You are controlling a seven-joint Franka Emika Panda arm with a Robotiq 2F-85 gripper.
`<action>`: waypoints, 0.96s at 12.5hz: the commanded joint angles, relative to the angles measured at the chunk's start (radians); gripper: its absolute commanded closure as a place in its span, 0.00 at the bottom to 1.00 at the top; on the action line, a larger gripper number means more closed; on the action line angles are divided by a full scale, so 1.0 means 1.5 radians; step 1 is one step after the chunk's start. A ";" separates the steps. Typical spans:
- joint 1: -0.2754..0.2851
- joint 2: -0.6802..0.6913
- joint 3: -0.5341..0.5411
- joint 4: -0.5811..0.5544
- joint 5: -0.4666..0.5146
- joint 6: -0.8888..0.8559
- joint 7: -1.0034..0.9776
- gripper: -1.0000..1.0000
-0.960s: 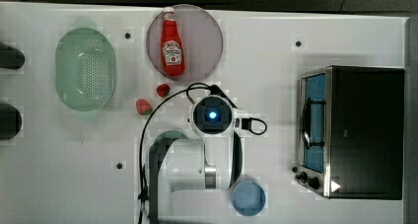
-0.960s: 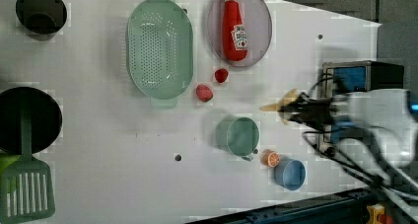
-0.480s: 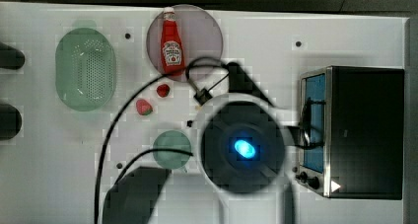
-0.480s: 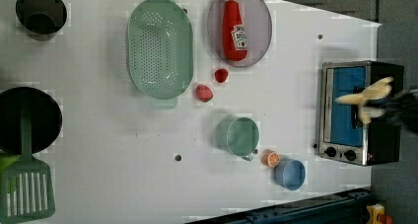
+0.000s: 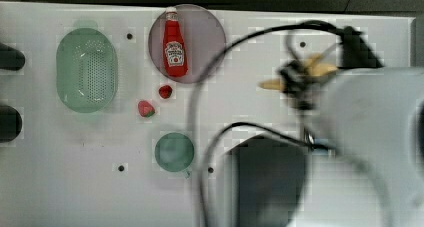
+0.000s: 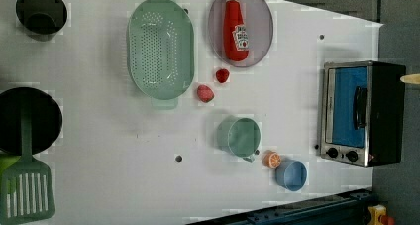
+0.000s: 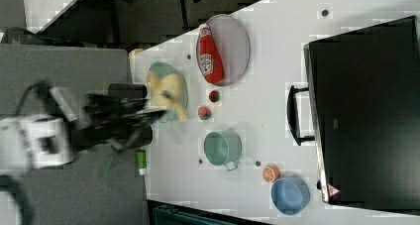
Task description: Pick banana from table and place on oven.
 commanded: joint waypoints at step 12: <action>-0.050 0.277 -0.248 0.026 0.029 0.119 -0.439 0.42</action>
